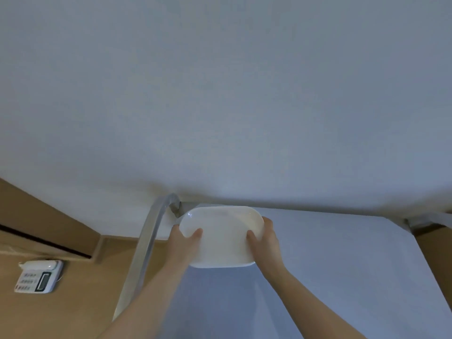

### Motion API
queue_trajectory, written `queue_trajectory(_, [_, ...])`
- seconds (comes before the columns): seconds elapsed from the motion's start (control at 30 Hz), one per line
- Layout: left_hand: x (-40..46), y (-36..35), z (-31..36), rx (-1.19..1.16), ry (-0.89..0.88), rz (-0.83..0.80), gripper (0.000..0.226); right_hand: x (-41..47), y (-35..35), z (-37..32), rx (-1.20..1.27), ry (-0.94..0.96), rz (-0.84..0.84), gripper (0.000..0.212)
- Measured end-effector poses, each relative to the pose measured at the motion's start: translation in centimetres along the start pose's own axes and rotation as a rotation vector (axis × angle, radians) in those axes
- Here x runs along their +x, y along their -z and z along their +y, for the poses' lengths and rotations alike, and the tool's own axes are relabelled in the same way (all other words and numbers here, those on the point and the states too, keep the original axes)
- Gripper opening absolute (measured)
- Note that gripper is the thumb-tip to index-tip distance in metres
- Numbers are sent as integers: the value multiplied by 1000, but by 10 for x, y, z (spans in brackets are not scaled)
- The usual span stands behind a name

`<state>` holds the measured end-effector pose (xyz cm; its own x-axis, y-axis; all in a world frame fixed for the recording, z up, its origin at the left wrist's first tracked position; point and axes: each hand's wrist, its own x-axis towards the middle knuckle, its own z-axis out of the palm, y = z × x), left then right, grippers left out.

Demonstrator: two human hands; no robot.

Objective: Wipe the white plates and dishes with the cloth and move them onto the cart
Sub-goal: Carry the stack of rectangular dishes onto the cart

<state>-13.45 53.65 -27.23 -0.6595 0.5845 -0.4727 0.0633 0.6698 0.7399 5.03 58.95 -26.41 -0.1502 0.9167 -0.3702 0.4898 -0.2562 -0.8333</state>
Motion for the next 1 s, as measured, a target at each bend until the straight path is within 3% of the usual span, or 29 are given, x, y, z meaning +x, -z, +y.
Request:
queue_trajectory(0.47, [61,-14,10,62,-4,2,50,40,-30,2,51,-43,109,48])
queue_trajectory(1.0, [76,-16,9,68,1,-21,49,57,-42,5,69,-87,118,48])
